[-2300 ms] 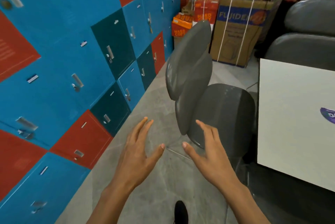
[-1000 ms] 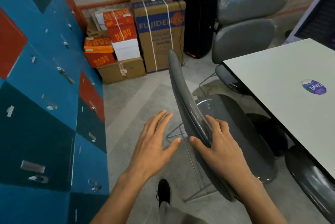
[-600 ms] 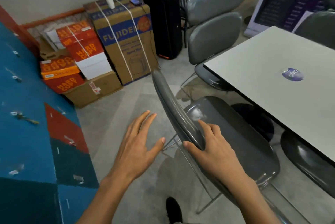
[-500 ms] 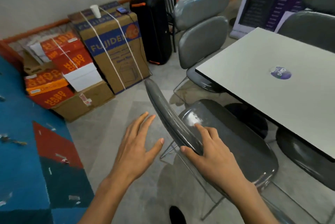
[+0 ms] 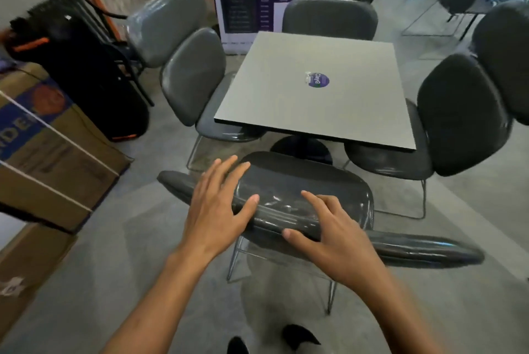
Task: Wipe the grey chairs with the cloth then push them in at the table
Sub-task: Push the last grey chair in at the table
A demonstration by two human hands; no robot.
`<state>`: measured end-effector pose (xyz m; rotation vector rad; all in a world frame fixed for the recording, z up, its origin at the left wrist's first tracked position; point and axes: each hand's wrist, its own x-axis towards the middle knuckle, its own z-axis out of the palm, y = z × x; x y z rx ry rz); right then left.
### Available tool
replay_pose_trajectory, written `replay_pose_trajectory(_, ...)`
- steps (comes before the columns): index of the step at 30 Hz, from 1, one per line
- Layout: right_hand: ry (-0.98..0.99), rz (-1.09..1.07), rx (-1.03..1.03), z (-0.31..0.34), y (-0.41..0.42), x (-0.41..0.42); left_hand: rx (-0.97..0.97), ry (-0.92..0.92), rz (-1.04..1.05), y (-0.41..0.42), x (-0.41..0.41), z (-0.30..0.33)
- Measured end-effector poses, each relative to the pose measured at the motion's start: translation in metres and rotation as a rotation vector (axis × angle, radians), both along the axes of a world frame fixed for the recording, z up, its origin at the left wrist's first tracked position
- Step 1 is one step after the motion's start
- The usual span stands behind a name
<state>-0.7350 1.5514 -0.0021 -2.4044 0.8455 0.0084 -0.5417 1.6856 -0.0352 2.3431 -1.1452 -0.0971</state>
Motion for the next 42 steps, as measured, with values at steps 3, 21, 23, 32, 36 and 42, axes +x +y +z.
replay_pose_trajectory(3, 0.066, -0.102, -0.096, -0.006, 0.012, 0.001, -0.009, -0.041, -0.076, 0.005, 0.013, -0.009)
replay_pose_trajectory(21, 0.162, -0.217, -0.411, -0.033, 0.006, -0.030, 0.072, -0.320, -0.050, -0.007, 0.021, -0.015)
replay_pose_trajectory(23, 0.144, -0.183, -0.428, -0.034, -0.001, -0.030, 0.123, -0.322, -0.057, -0.011, 0.024, -0.012)
replay_pose_trajectory(32, 0.091, -0.091, -0.589, -0.045, -0.025, -0.033, 0.359, -0.326, -0.111, -0.021, 0.035, 0.002)
replay_pose_trajectory(36, 0.076, -0.105, -0.624, -0.039, -0.031, -0.029, 0.377, -0.313, -0.087, -0.027, 0.034, 0.006)
replay_pose_trajectory(42, 0.054, -0.123, -0.568, -0.034, -0.022, -0.038, 0.377, -0.301, -0.060, -0.017, 0.020, 0.008)
